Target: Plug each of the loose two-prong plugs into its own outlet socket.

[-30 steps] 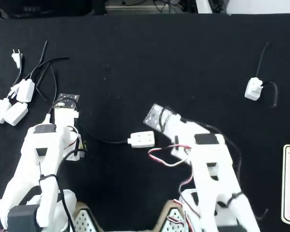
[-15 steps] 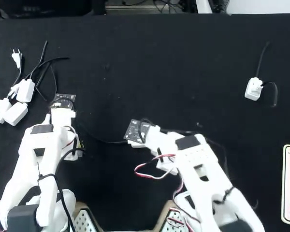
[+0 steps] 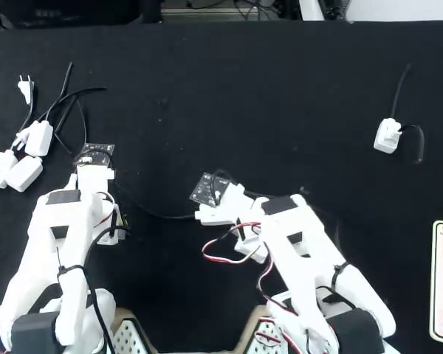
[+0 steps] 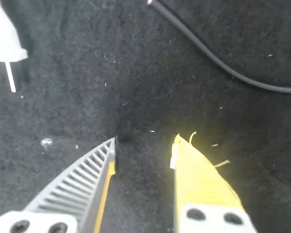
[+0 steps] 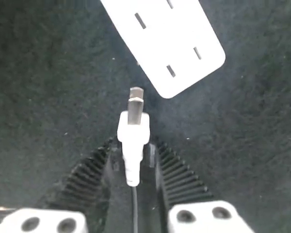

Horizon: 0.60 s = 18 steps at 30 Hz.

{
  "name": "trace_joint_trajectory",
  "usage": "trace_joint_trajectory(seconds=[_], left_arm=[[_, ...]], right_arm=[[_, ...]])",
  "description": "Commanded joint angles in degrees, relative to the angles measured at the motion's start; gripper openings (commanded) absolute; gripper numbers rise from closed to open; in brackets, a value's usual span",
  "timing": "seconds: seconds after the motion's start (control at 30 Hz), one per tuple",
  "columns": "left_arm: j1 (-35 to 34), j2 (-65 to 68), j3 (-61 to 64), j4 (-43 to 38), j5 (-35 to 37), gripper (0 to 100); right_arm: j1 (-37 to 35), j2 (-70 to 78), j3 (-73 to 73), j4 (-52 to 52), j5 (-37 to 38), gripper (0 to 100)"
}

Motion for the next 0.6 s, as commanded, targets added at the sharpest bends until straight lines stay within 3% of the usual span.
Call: trace_joint_trajectory(seconds=[0.0,0.23,0.57], left_arm=[[-0.5,-1.5,-0.2,-0.5,-0.4,19],[-0.7,-1.5,-0.2,-0.4,-0.4,19],[-0.4,-1.5,-0.2,-0.5,-0.4,19]], right_arm=[[-1.1,0.5,-3.4,-2.0,-2.6,6.0],[-0.8,0.3,-3.0,-3.9,-2.9,0.7],[-1.0,-3.4,-3.3,0.4,-3.0,1.1]])
